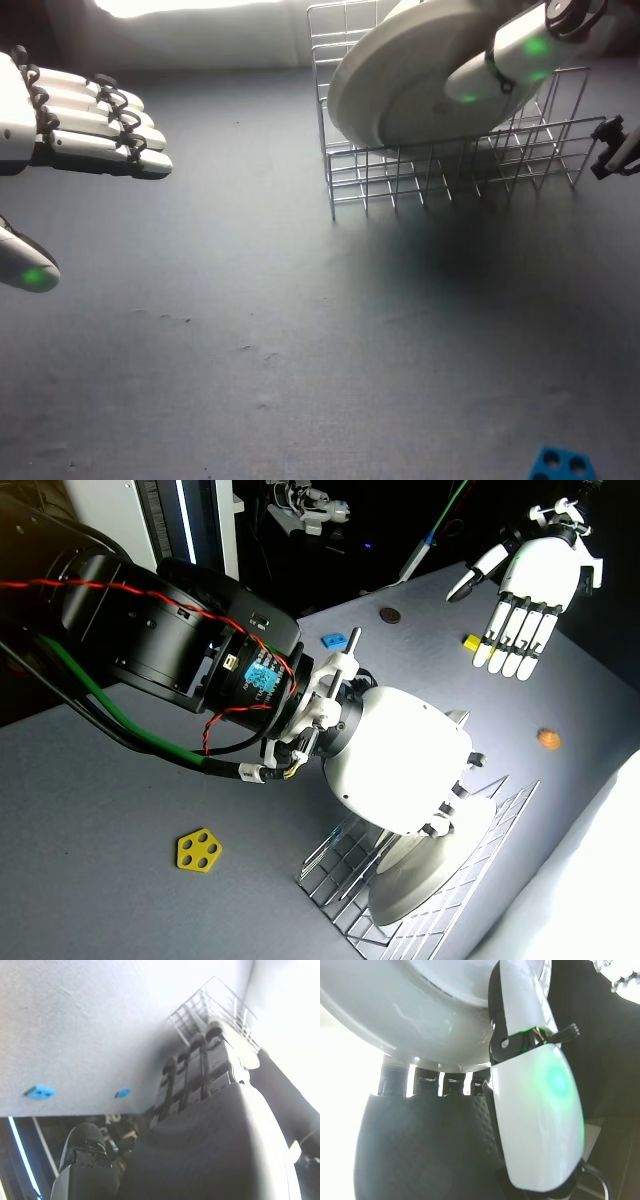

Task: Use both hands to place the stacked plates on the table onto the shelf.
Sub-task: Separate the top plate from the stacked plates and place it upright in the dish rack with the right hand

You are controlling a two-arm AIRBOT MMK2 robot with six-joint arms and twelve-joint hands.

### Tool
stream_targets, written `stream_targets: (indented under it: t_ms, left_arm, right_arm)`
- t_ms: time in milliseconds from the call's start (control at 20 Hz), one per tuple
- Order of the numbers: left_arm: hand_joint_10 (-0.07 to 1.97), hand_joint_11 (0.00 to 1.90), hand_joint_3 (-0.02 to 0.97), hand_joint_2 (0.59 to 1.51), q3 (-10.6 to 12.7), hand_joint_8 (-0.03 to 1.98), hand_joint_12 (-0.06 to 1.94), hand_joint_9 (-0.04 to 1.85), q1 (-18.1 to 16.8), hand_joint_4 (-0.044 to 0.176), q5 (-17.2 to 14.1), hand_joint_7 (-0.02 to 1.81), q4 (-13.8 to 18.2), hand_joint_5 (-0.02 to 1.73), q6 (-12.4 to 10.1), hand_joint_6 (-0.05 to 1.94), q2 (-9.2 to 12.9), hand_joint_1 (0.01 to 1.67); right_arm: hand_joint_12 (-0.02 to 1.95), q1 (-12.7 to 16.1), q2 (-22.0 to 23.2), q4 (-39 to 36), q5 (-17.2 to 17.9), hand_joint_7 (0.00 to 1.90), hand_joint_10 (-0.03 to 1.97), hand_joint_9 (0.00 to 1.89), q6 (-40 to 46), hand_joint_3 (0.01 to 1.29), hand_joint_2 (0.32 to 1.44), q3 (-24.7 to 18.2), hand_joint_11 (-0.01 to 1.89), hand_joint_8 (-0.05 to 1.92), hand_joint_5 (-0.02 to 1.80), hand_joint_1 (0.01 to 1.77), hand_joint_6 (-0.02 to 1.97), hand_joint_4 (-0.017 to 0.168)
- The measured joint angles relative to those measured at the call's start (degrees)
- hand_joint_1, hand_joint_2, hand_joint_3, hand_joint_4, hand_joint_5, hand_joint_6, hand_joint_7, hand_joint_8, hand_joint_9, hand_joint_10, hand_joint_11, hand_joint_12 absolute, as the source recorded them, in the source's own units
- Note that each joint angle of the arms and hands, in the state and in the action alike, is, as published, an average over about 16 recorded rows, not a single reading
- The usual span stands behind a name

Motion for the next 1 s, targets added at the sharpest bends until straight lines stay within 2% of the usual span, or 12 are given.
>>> stream_targets:
  t_ms: [700, 1000]
  left_arm:
    - [0.01, 0.02, 0.006, 1.114, 0.0, -0.01, 0.01, 0.02, 0.0, 0.000, 0.0, 0.02, 0.0, 0.02, 0.0, 0.01, 0.0, 0.02]
    - [0.01, 0.02, 0.005, 1.113, 0.0, 0.00, 0.01, 0.02, 0.0, 0.000, 0.0, 0.02, 0.0, 0.02, 0.0, 0.01, 0.0, 0.02]
  right_arm:
    - [1.36, -2.4, -1.7, -0.4, 3.4, 0.91, 1.30, 0.79, -0.3, 0.01, 1.06, 0.2, 0.61, 0.98, 0.85, 1.35, 1.07, -0.005]
    - [1.38, -3.5, -2.2, -0.8, 4.2, 0.90, 1.09, 0.78, -0.4, 0.01, 1.06, 0.2, 0.60, 1.01, 0.83, 1.33, 1.12, -0.001]
